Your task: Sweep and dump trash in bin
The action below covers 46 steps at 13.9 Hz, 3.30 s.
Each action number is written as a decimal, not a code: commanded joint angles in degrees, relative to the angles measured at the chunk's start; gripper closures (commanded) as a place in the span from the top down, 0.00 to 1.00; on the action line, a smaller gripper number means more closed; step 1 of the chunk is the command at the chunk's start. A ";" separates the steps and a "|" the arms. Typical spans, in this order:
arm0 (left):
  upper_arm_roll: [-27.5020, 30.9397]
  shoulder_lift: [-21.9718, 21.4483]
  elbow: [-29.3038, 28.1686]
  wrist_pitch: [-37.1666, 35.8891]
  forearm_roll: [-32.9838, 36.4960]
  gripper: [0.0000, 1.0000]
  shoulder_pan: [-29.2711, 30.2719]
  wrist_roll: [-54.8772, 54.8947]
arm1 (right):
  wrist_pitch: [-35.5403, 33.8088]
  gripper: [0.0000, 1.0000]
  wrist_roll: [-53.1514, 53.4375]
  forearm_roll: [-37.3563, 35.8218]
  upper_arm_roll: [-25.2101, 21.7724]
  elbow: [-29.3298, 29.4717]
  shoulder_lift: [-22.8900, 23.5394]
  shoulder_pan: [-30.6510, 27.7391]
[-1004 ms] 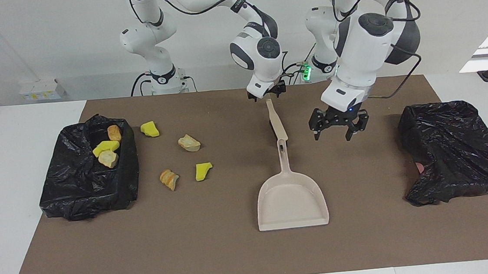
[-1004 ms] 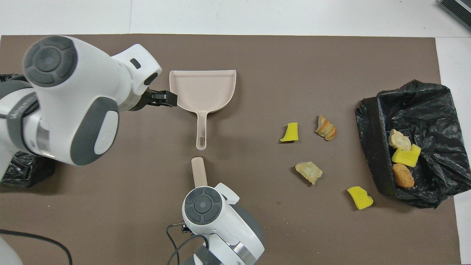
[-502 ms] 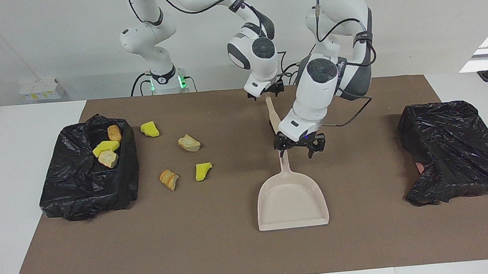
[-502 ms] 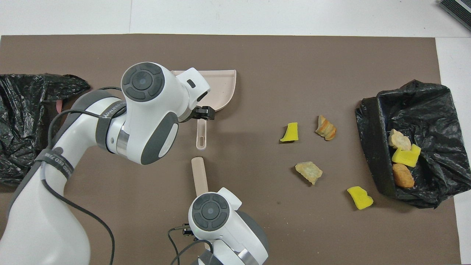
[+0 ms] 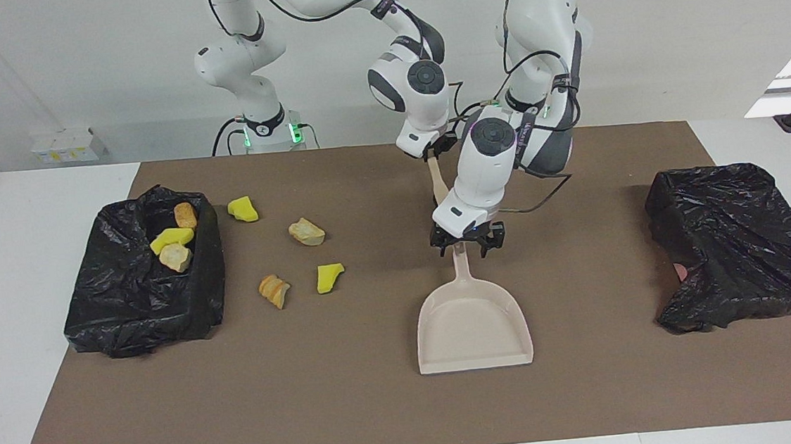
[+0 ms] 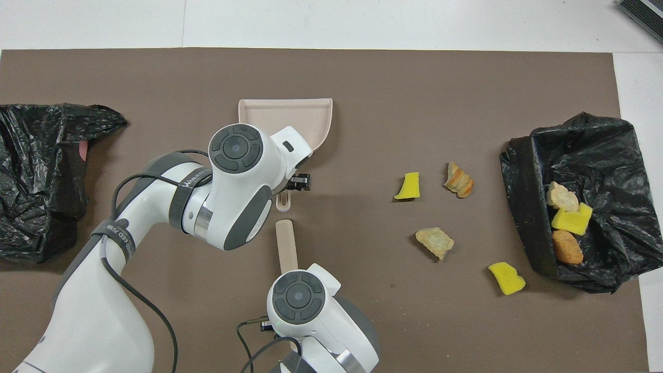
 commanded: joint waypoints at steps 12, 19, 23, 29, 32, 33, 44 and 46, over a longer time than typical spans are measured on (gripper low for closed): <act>3.50 -3.92 2.61 -7.14 1.11 0.00 2.45 21.02 | -26.61 0.00 13.56 -1.86 -0.39 -4.28 -19.86 -18.64; 4.56 -10.86 1.74 -21.29 1.11 0.00 10.27 56.19 | -29.63 0.00 12.87 -15.05 -0.22 -16.40 -28.29 -23.05; 4.56 -12.71 -0.28 -23.68 6.37 0.00 11.16 71.24 | -29.72 0.00 7.35 -21.03 -0.22 -24.92 -35.14 -23.57; 4.29 -15.79 -11.51 -11.40 8.14 0.00 6.34 78.73 | -30.86 0.00 3.20 -24.63 -0.39 -33.11 -41.92 -27.34; 4.29 -15.79 -15.39 -9.35 8.14 0.00 2.03 78.56 | -29.46 0.00 0.83 -24.73 -0.30 -35.91 -42.10 -29.73; 4.29 -16.23 -16.71 -9.09 8.14 0.00 1.06 77.95 | -28.84 0.00 -0.22 -24.73 -0.48 -36.45 -42.54 -30.25; 4.03 -18.60 -19.53 -9.35 8.14 0.00 -3.43 72.76 | -16.64 0.00 -12.01 -14.72 0.05 -35.84 -36.92 -34.76; 3.86 -18.69 -19.53 -9.26 8.14 0.00 -3.43 72.75 | -11.45 0.00 -12.71 -10.60 0.05 -32.00 -32.20 -33.86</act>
